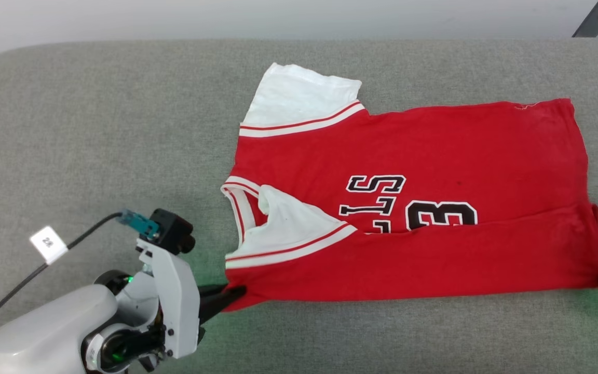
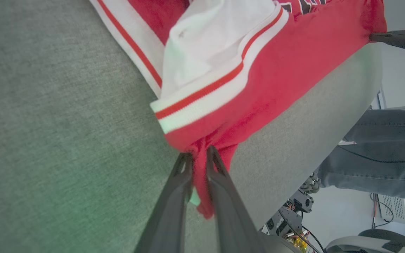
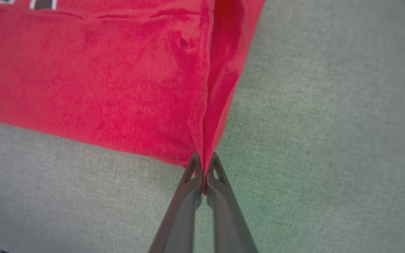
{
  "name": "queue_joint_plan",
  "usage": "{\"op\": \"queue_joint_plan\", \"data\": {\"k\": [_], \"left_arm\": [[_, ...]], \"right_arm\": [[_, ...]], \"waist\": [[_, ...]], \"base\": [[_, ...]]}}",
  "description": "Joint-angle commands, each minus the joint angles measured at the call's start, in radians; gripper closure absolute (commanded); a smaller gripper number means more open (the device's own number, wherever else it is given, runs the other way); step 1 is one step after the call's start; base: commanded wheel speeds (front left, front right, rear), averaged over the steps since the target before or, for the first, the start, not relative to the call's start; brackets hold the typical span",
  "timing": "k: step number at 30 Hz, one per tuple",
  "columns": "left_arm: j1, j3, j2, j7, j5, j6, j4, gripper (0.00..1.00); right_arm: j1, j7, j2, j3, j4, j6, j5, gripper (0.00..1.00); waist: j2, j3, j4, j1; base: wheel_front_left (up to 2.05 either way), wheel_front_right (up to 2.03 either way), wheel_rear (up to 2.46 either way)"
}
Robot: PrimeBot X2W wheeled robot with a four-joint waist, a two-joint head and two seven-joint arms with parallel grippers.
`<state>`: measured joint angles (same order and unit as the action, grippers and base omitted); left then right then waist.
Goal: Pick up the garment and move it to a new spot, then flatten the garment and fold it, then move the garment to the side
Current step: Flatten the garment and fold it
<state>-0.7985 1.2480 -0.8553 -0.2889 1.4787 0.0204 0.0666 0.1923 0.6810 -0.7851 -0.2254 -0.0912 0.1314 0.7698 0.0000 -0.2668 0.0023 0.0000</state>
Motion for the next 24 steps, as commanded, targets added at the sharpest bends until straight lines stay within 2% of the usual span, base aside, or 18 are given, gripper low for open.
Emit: {"op": "queue_joint_plan", "data": {"k": [1, 2, 3, 9, 12, 14, 19, 24], "left_arm": [[0.011, -0.008, -0.004, 0.014, -0.001, -0.01, -0.008, 0.61], [0.016, -0.014, -0.005, 0.027, 0.001, -0.015, -0.013, 0.21], [0.022, -0.02, -0.007, 0.04, 0.008, -0.022, -0.017, 0.0], [0.062, -0.069, -0.038, 0.168, 0.003, -0.073, -0.059, 0.0], [0.067, -0.108, -0.043, 0.252, -0.004, -0.092, -0.064, 0.0], [0.046, -0.125, -0.04, 0.307, -0.046, -0.102, -0.053, 0.0], [-0.032, -0.18, 0.011, 0.414, -0.112, -0.111, 0.033, 0.0], [-0.178, -0.221, 0.098, 0.453, -0.167, -0.061, 0.197, 0.0]], "right_arm": [[-0.018, -0.02, 0.01, 0.028, 0.015, -0.002, -0.021, 0.0], [-0.026, -0.031, 0.021, 0.044, 0.024, -0.002, -0.031, 0.0], [-0.031, -0.045, 0.031, 0.062, 0.034, -0.002, -0.042, 0.0], [-0.054, -0.165, 0.101, 0.151, 0.113, -0.002, -0.131, 0.0], [-0.035, -0.272, 0.15, 0.18, 0.142, -0.002, -0.188, 0.0], [-0.012, -0.354, 0.192, 0.199, 0.147, -0.002, -0.23, 0.0], [0.073, -0.574, 0.323, 0.248, 0.104, -0.002, -0.339, 0.0], [0.166, -0.725, 0.431, 0.26, 0.046, -0.002, -0.403, 0.0]], "waist": [[0.0, 0.001, 0.0, 0.0], [0.0, 0.002, -0.001, 0.0], [0.0, 0.003, -0.002, 0.0], [0.0, 0.006, -0.008, 0.0], [0.0, 0.0, -0.009, 0.0], [0.0, -0.009, -0.013, 0.0], [0.0, -0.038, -0.045, 0.0], [0.0, -0.077, -0.098, 0.0]], "base": [[0.0, 0.0, 0.0], [0.0, 0.0, 0.0], [0.0, 0.0, 0.0], [0.0, 0.0, 0.0], [0.0, 0.0, 0.0], [0.0, 0.0, 0.0], [0.0, 0.0, 0.0], [0.0, 0.0, 0.0]]}}
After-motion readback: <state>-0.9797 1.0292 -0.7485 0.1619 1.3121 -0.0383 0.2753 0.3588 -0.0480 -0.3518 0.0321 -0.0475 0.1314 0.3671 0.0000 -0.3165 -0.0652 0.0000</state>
